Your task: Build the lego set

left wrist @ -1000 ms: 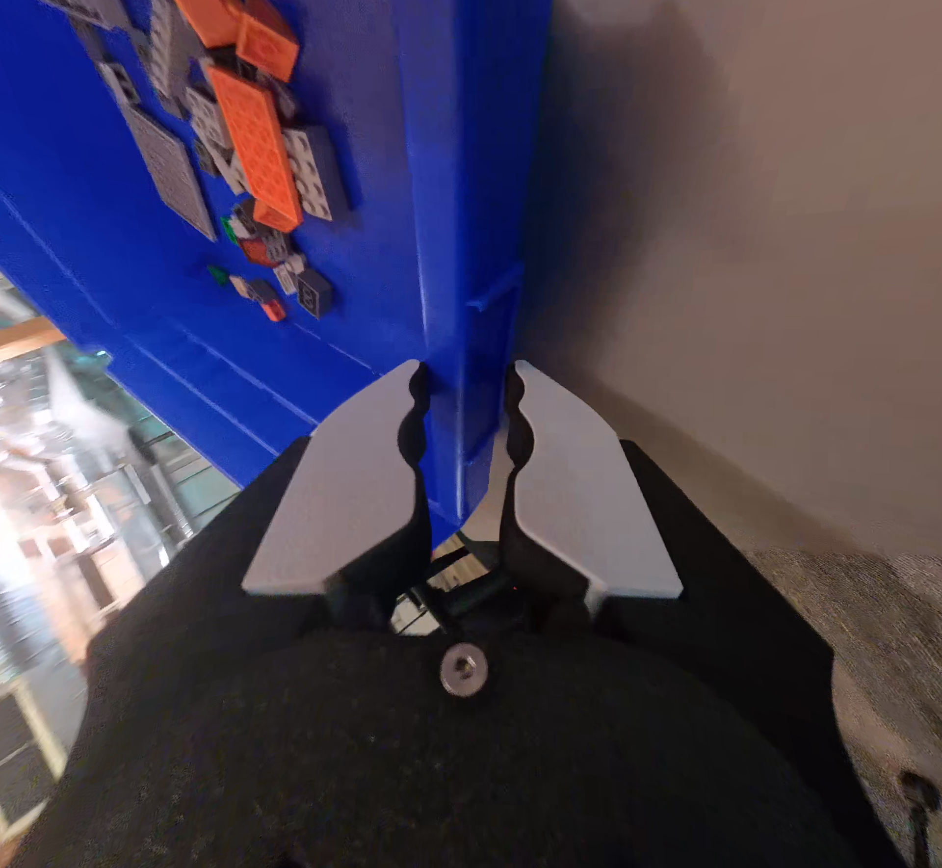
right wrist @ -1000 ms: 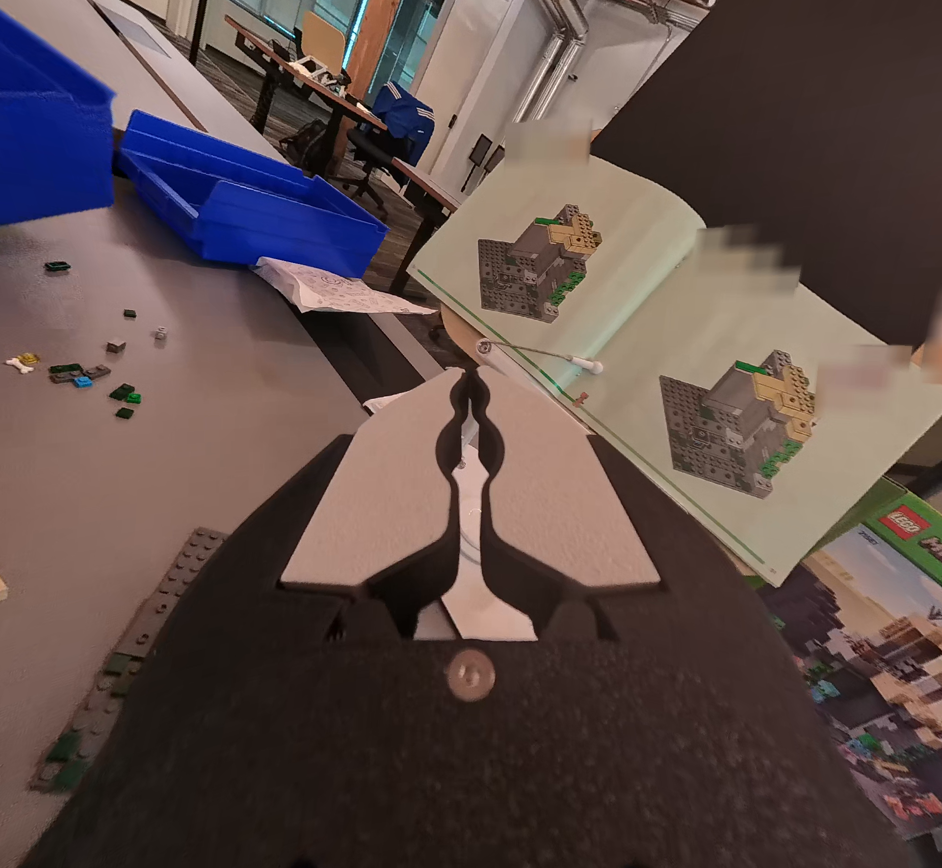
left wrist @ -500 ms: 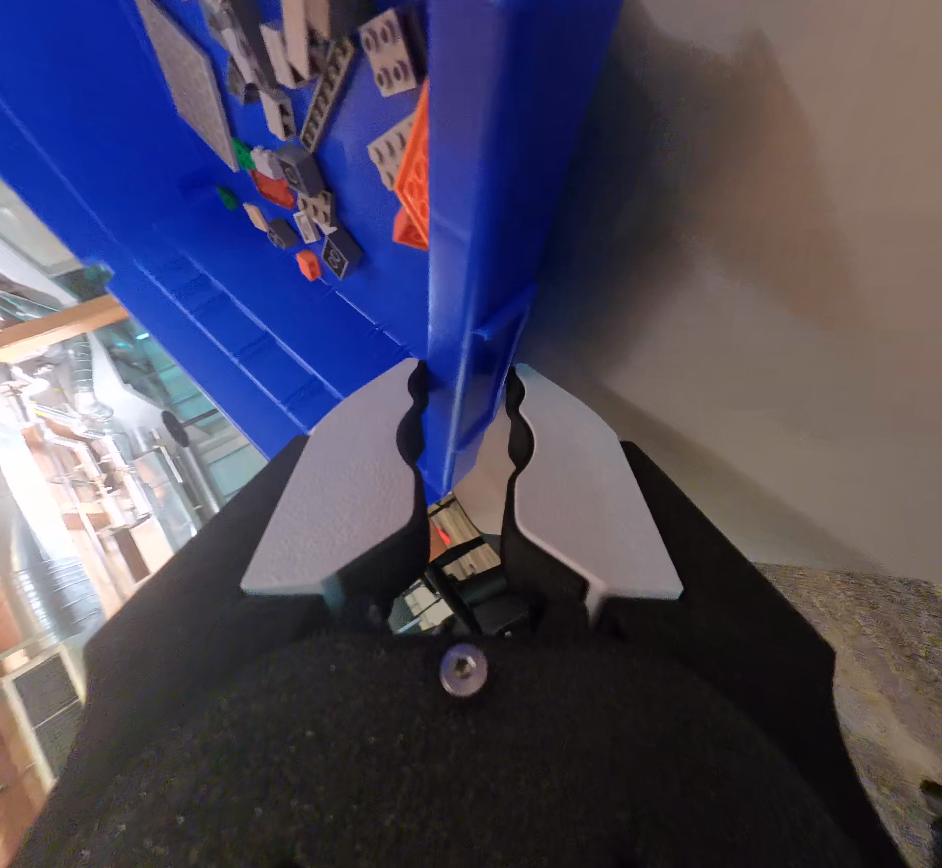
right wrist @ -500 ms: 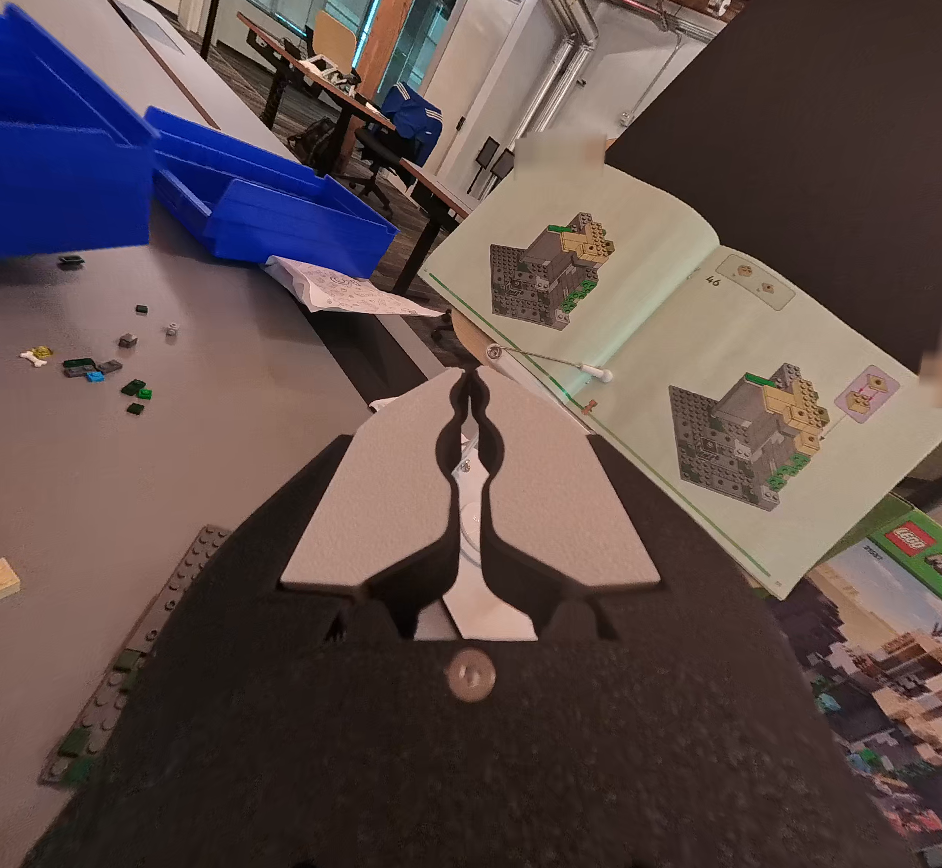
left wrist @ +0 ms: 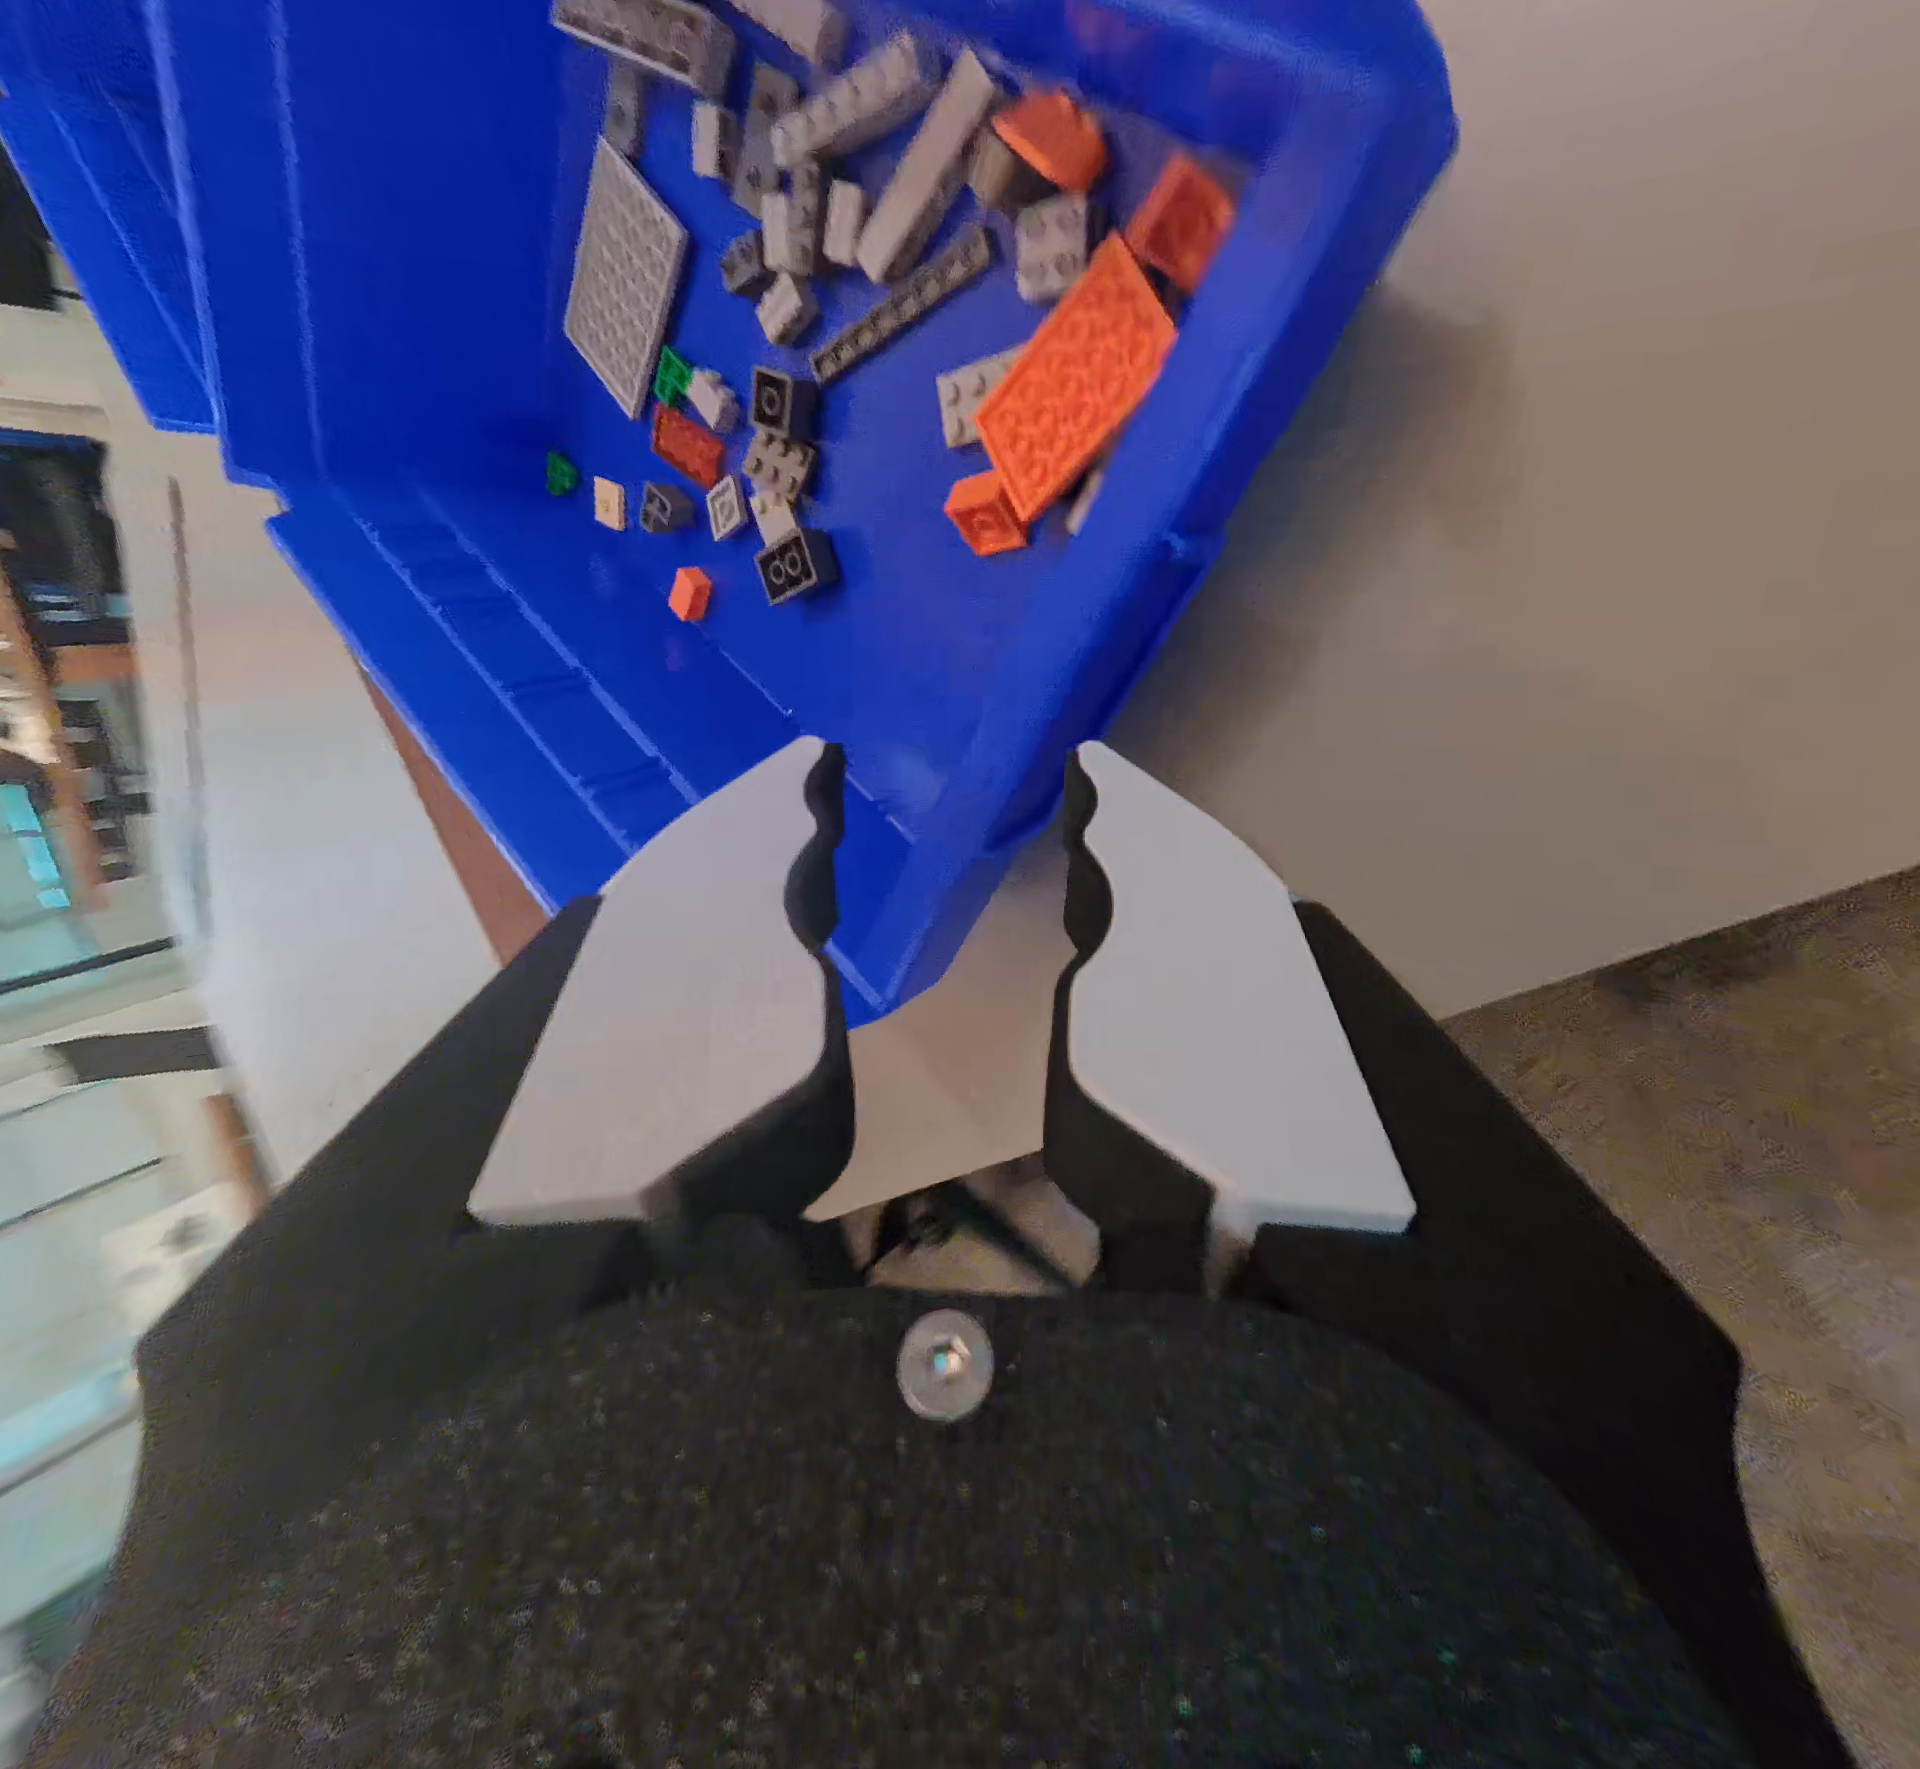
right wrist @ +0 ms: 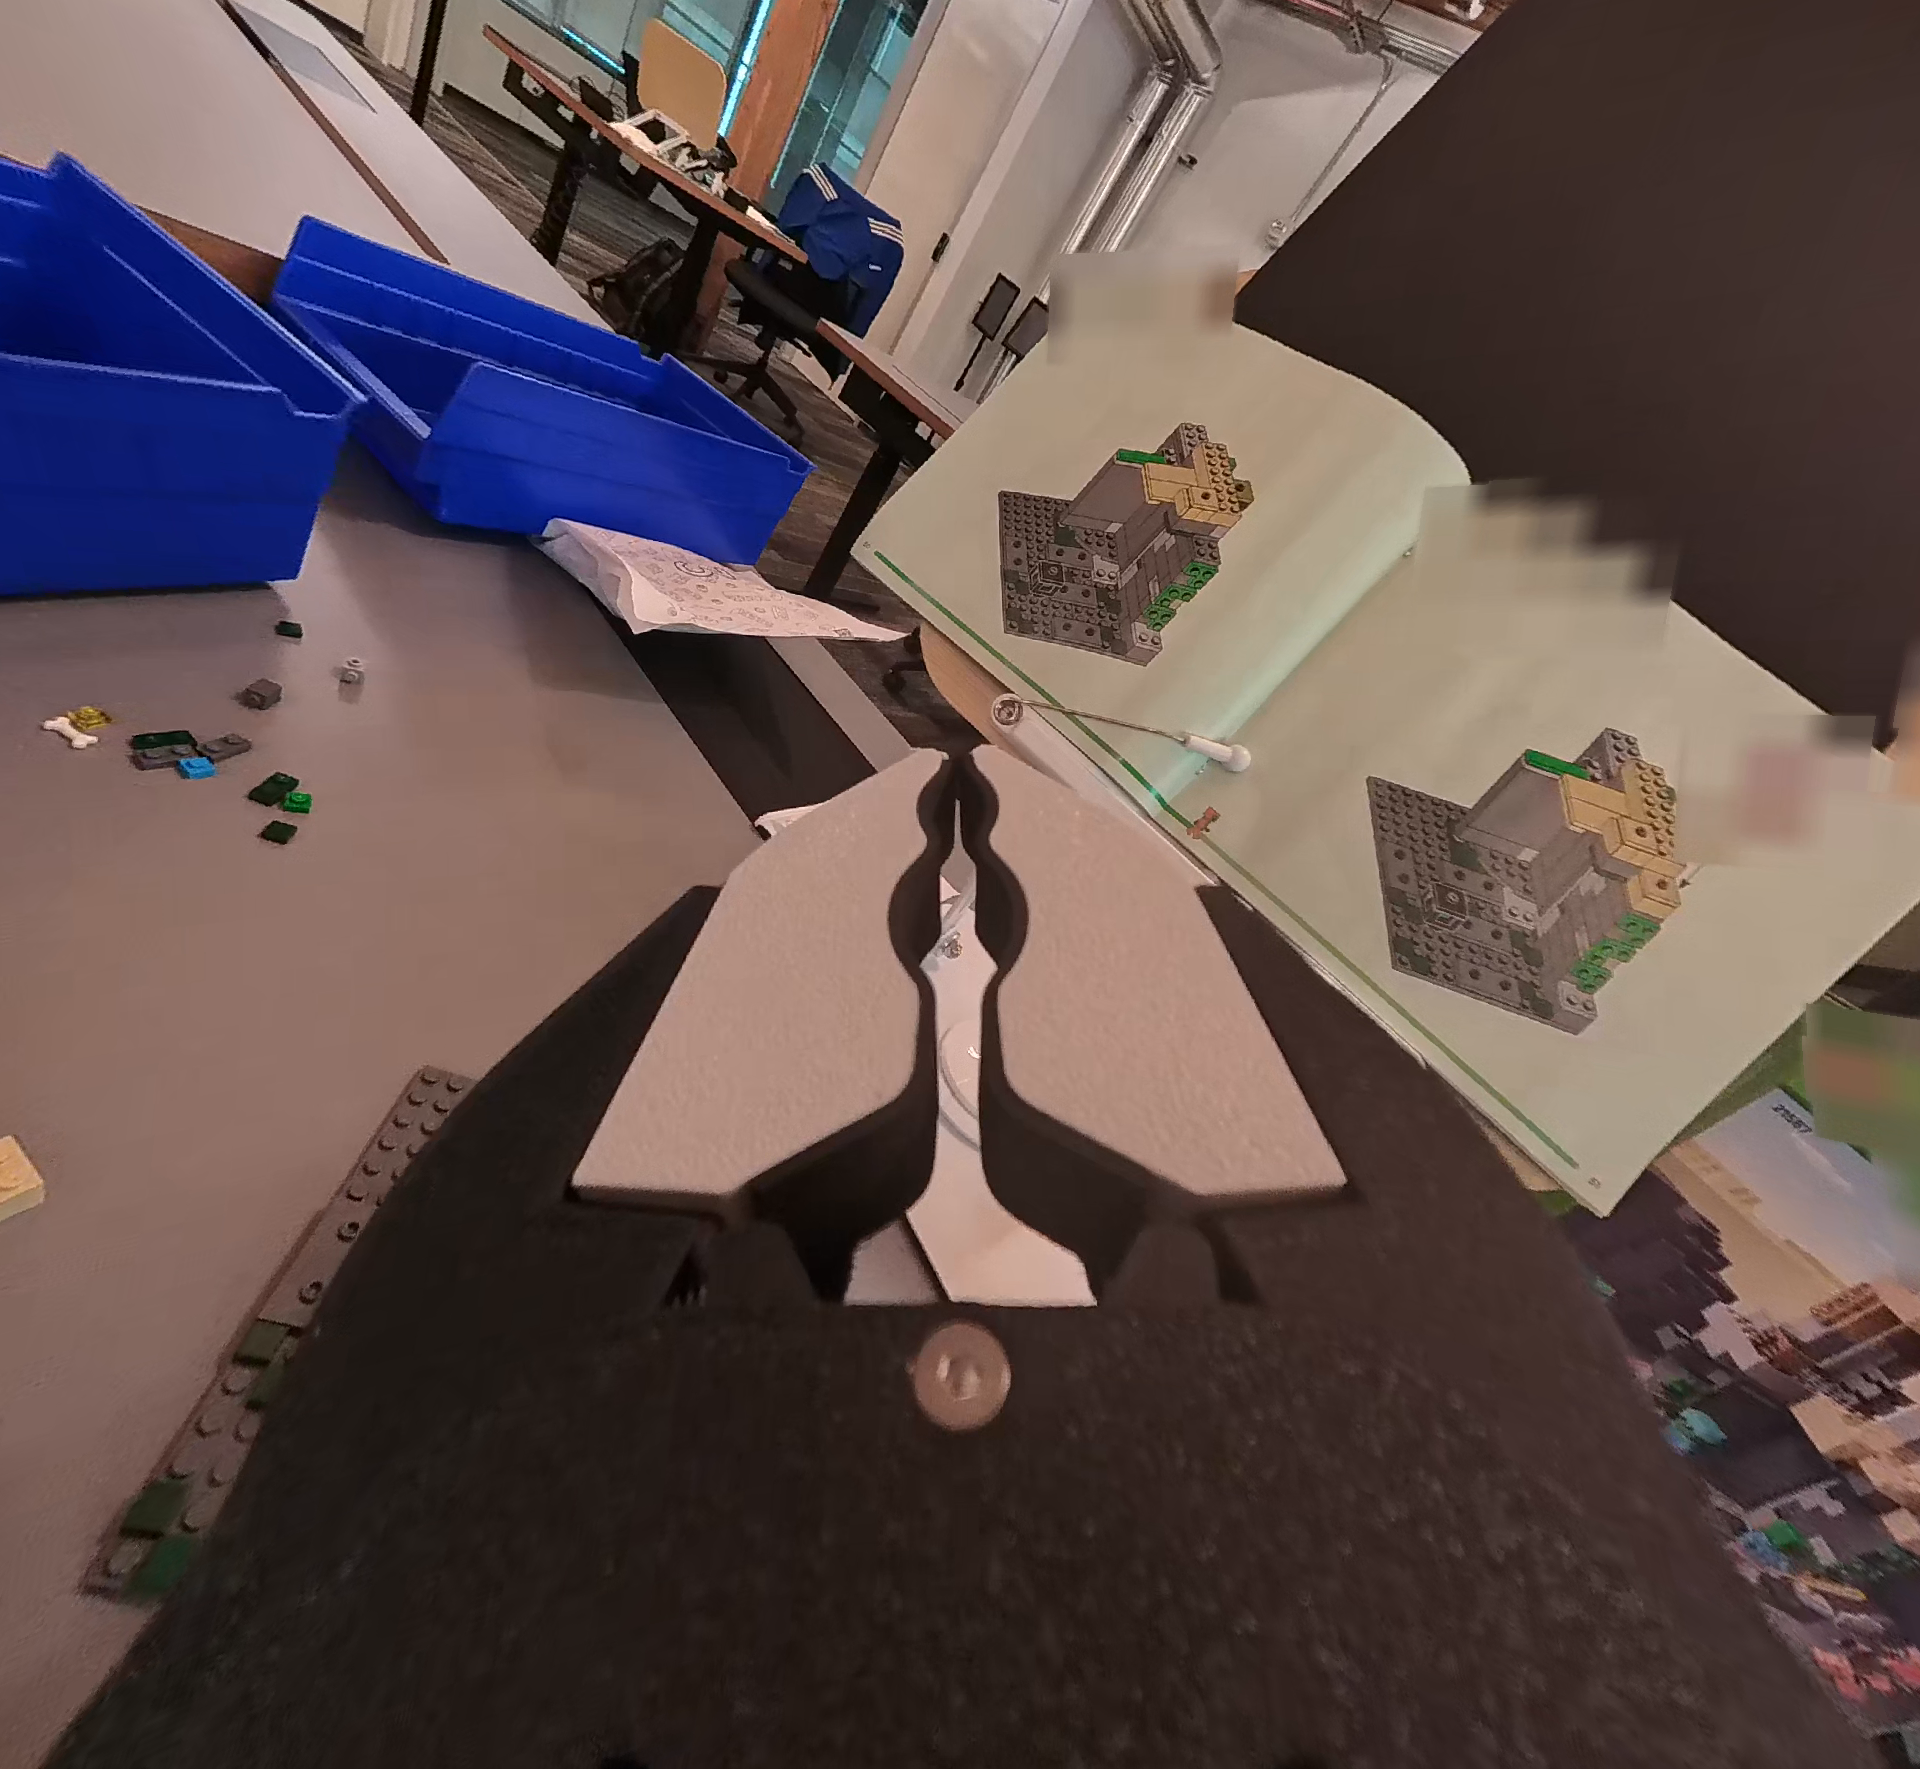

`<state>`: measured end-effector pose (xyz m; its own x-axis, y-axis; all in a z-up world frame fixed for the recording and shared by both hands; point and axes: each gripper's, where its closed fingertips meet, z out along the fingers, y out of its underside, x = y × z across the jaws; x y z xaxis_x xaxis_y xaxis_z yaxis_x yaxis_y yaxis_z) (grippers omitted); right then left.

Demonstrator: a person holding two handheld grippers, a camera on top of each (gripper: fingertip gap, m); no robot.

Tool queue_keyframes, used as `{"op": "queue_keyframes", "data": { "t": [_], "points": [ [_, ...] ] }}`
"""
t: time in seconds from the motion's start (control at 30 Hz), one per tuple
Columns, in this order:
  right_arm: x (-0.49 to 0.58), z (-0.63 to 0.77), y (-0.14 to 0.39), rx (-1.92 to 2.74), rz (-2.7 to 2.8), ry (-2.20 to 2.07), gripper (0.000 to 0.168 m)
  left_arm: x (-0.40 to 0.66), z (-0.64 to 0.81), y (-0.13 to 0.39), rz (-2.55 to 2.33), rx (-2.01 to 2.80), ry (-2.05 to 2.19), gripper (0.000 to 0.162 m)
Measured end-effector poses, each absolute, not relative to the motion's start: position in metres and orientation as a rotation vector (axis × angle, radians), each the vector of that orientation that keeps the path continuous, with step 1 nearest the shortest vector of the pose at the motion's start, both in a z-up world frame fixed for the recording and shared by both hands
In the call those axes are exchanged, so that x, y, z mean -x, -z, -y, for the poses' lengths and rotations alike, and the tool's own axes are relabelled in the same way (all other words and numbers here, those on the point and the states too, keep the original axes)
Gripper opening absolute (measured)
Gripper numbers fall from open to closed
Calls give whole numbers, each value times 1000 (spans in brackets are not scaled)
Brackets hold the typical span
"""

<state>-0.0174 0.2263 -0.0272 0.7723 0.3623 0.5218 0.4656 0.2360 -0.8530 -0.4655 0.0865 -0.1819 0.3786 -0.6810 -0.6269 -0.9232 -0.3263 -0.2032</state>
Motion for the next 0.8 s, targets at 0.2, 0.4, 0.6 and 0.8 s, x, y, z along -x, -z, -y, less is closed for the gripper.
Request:
{"op": "queue_keyframes", "data": {
  "t": [0.2, 0.4, 0.6, 0.8],
  "points": [
    [21, -225, 27, 1367, 750, 65, 0, 447, -139, 137, -833, 2186, -150, 31],
    [16, -223, 21, 1357, 729, 49, 0, 471, -213, 153, -397, 2325, -128, 33],
    [12, -222, 14, 1348, 701, 17, 0, 478, -263, 178, -178, 2406, -187, 29],
    [13, -216, 3, 1324, 694, -3, 0, 486, -295, 198, 23, 2463, -236, 28]
  ]
}}
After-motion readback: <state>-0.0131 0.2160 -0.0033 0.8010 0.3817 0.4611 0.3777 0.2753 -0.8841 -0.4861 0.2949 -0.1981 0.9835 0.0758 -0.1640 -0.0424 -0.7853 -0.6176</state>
